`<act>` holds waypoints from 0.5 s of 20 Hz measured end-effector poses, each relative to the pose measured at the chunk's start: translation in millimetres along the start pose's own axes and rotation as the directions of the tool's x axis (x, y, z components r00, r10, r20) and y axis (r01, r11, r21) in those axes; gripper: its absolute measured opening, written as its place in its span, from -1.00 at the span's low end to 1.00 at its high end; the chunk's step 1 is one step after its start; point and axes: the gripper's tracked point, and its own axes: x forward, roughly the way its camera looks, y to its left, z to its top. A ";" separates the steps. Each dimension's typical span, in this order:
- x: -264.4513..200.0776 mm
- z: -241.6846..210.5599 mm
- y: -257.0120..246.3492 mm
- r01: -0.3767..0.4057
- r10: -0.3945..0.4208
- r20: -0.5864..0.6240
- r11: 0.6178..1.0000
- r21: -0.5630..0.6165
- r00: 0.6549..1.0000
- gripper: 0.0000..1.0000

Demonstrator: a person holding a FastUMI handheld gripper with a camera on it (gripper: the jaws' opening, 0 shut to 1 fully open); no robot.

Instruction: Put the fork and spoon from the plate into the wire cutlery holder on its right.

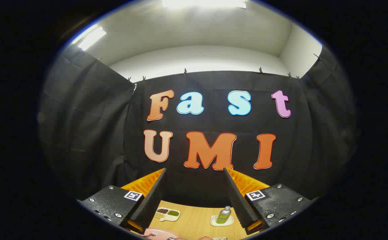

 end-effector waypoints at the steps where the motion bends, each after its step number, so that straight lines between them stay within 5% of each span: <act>1: 1.0 -0.7 -0.3 0.001 -0.001 -0.002 1.000 0.002 1.000 0.94; 10: 1.8 0.9 2.7 -0.001 0.001 0.000 1.000 0.009 1.000 0.94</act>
